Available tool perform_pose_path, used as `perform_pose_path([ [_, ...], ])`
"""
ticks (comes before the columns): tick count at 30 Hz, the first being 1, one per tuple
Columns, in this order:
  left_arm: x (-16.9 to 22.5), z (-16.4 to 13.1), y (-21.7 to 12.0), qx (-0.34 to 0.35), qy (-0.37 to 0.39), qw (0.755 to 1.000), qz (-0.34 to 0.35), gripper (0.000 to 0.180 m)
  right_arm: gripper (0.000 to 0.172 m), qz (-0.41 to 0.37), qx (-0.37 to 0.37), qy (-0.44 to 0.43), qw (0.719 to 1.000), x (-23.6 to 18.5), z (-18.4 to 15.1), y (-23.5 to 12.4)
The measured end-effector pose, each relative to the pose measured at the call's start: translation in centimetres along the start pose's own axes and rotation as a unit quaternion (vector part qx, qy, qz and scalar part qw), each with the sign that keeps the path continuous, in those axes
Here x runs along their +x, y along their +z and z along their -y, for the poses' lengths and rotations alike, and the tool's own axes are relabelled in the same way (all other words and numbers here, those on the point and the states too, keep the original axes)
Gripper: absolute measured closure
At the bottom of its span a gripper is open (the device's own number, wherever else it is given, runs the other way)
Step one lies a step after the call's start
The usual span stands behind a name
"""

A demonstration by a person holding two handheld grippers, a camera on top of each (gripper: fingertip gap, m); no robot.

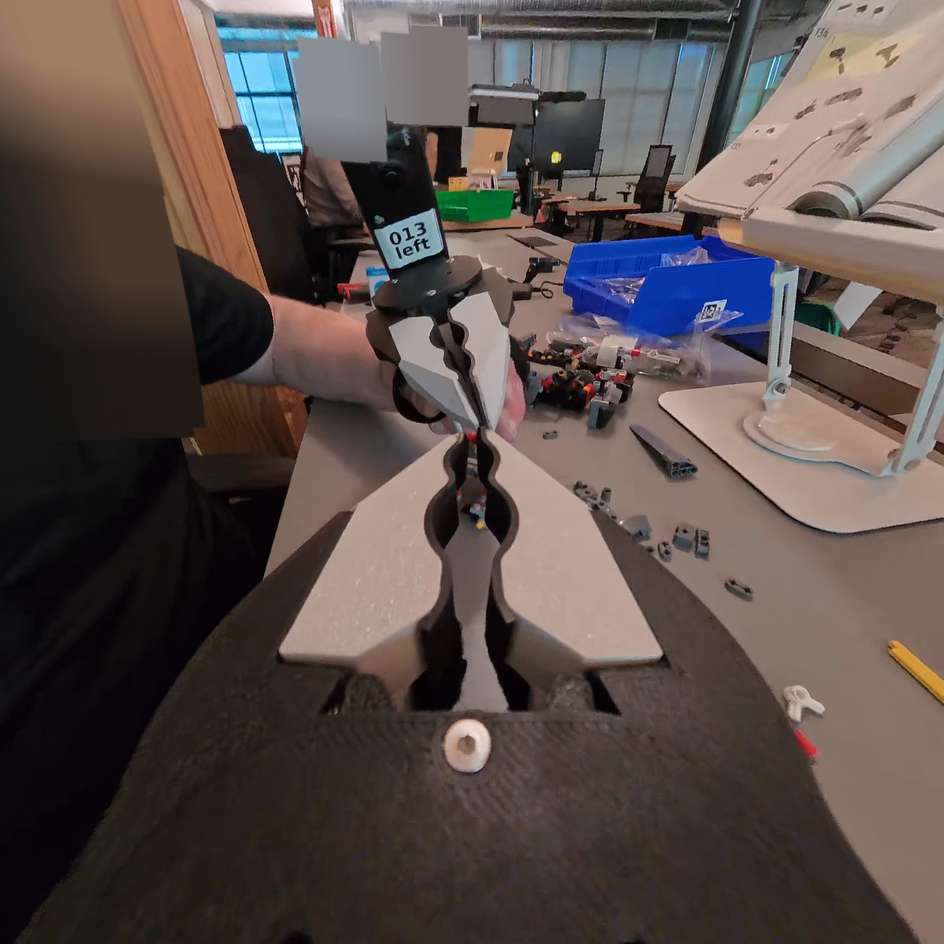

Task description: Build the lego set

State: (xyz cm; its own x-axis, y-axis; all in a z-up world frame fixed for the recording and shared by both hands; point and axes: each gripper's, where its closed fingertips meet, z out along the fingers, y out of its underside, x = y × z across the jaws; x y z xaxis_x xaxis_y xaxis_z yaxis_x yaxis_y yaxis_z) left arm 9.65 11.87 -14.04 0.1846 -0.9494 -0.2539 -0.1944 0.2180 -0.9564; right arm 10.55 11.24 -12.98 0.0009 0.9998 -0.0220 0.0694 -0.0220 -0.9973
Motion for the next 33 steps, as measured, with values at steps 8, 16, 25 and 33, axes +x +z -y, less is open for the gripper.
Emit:
perform_pose_path([
  [8, -0.5, 1.7, -1.1, 0.029, 0.012, 0.999, 0.013, 0.18, 0.172, 0.001, 0.04, 0.024, 0.999, 0.4, 1.3, 0.1],
  [16, -0.3, 2.3, -1.2, 0.03, 0.03, 0.999, 0.015, 0.18, 0.172, 0.008, 0.057, 0.031, 0.998, 0.1, 2.0, 0.4],
  [25, -0.3, 2.6, -1.3, 0.017, 0.081, 0.996, 0.042, 0.18, 0.172, 0.012, 0.063, 0.037, 0.997, 0.0, 2.1, 0.5],
  [33, 0.0, 3.4, -1.5, 0.046, 0.034, 0.998, 0.016, 0.18, 0.172, 0.026, 0.078, 0.015, 0.996, -0.8, 2.8, 0.4],
])
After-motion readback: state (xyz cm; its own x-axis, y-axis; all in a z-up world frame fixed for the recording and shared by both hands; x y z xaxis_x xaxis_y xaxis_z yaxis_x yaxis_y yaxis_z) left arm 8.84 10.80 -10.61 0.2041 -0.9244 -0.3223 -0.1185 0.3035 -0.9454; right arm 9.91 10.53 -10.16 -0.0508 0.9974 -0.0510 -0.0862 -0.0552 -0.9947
